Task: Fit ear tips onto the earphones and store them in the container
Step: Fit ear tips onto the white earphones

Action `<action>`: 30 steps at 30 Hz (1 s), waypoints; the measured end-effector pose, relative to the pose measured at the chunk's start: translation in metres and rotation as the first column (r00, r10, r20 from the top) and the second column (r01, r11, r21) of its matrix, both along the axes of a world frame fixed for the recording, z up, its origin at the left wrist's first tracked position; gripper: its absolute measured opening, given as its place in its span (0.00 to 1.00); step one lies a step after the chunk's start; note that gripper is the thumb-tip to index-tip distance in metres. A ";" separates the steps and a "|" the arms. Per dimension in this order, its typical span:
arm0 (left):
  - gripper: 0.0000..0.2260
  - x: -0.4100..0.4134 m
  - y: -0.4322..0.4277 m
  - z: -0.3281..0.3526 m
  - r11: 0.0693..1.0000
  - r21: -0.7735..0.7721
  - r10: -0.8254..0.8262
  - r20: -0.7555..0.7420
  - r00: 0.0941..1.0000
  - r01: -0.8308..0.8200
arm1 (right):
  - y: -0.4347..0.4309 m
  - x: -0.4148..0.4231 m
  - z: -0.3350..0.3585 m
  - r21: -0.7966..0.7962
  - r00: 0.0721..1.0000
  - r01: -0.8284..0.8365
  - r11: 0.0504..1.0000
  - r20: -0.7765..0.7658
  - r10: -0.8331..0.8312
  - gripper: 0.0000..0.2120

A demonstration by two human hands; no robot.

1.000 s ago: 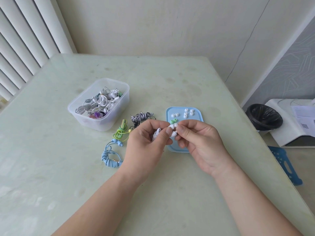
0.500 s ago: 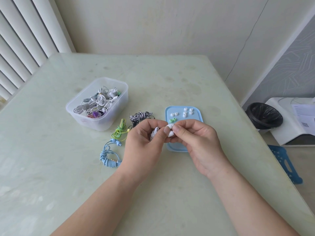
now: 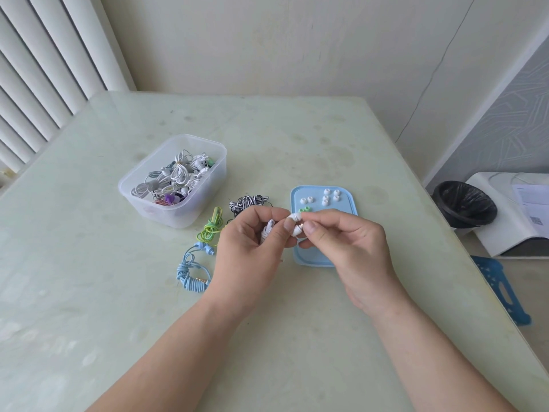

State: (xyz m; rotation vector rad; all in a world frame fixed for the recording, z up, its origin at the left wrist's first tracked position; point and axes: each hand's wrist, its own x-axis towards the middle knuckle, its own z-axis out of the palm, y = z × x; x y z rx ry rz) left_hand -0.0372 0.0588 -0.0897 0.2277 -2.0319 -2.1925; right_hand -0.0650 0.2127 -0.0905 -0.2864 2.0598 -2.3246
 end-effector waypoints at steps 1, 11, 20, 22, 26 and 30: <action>0.04 0.000 0.000 0.000 1.000 0.006 -0.012 -0.004 1.000 0.012 | 0.001 -0.001 0.000 -0.002 1.000 0.018 1.000 0.007 -0.018 0.07; 0.02 0.000 0.002 0.000 0.997 -0.029 -0.071 0.037 0.997 0.072 | 0.012 -0.008 0.002 0.096 1.000 0.028 0.995 0.005 -0.028 0.07; 0.06 -0.003 -0.005 -0.006 0.978 0.063 -0.205 0.097 0.974 0.200 | 0.023 -0.014 0.005 0.251 0.989 -0.134 0.959 -0.031 0.146 0.11; 0.05 -0.004 -0.006 -0.006 0.961 0.146 -0.254 0.141 0.957 0.234 | 0.024 -0.013 0.003 0.293 0.987 -0.109 0.950 -0.082 0.139 0.12; 0.05 -0.004 -0.007 -0.005 0.938 0.250 -0.290 0.189 0.938 0.240 | 0.024 -0.013 -0.005 0.319 0.971 -0.043 0.947 -0.208 0.114 0.07; 0.04 -0.004 -0.007 -0.006 0.935 0.259 -0.292 0.181 0.939 0.241 | 0.025 -0.015 -0.004 0.295 0.981 -0.098 0.951 -0.132 0.141 0.07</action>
